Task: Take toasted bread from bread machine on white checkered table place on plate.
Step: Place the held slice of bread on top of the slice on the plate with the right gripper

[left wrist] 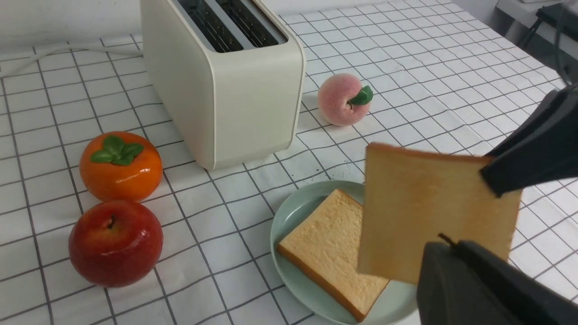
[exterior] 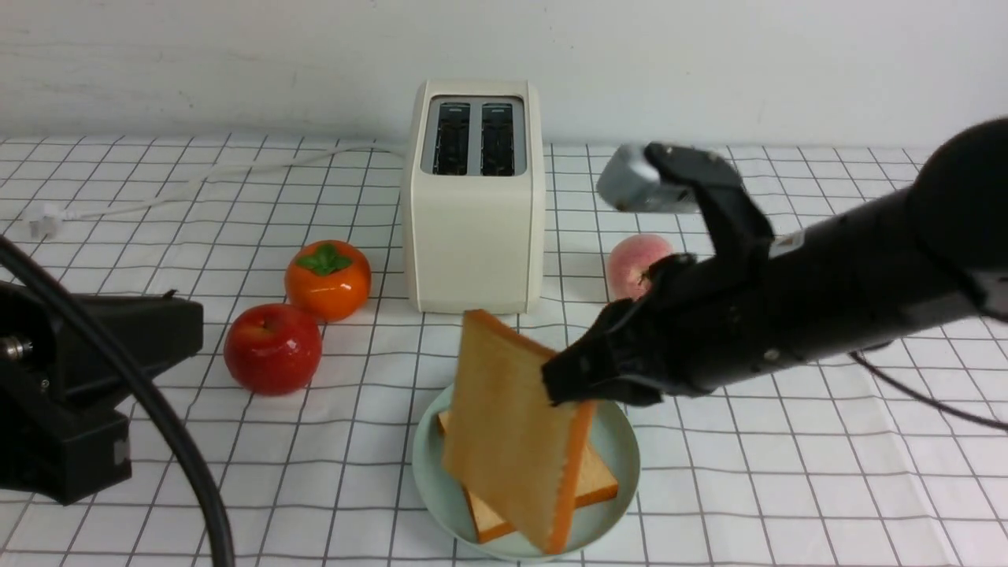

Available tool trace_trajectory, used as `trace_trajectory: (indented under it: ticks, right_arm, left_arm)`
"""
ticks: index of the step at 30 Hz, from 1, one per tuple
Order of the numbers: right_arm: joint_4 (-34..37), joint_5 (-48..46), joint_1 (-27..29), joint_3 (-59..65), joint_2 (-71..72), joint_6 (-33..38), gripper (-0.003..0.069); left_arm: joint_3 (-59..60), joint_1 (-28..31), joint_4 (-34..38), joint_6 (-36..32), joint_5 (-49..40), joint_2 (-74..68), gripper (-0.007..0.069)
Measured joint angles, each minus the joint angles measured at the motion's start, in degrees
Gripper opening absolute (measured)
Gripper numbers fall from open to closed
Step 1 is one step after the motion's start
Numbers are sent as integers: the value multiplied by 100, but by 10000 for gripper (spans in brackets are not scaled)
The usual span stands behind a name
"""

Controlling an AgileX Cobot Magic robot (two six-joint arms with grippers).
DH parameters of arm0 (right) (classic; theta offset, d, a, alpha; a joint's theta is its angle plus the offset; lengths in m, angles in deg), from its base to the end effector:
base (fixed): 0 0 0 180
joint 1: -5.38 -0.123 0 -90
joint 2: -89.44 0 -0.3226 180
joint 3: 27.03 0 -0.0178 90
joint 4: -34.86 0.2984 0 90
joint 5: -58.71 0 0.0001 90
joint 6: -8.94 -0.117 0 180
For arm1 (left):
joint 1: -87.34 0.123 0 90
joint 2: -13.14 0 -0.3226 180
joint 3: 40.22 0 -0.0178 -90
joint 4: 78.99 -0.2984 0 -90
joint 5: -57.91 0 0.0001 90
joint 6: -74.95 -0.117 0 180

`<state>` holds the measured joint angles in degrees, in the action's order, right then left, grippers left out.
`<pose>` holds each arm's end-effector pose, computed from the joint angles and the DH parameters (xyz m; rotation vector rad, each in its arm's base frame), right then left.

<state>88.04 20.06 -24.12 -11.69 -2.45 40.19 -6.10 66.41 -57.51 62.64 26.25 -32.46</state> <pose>0.2977 0.2357 0.3051 -0.5793 2.3336 0.9867 0.1534 -0.0828 0.3857 0.3790 1.9005 -0.5025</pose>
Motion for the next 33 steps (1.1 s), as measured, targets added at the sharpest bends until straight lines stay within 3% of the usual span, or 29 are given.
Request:
trace_trajectory:
  ticks: [1,4,8,19,33]
  right_arm:
    - [735,81,0,128,-179,735,96]
    - [1946,279,0,203,-563,2076,96]
    - [2719,475,28,210,-806,2751,96]
    - [2869,-310,848,204,-1069,2710,95]
    - [2968,-421,882,204,-1502,2931,95]
  left_arm:
    - [0,0,5,-7,0,0,-13]
    - [0,0,5,-13,0,0,-13]
    - [0,0,5,-18,0,0,-13]
    - [0,0,5,-18,0,0,-13]
    - [0,0,5,-18,0,0,-13]
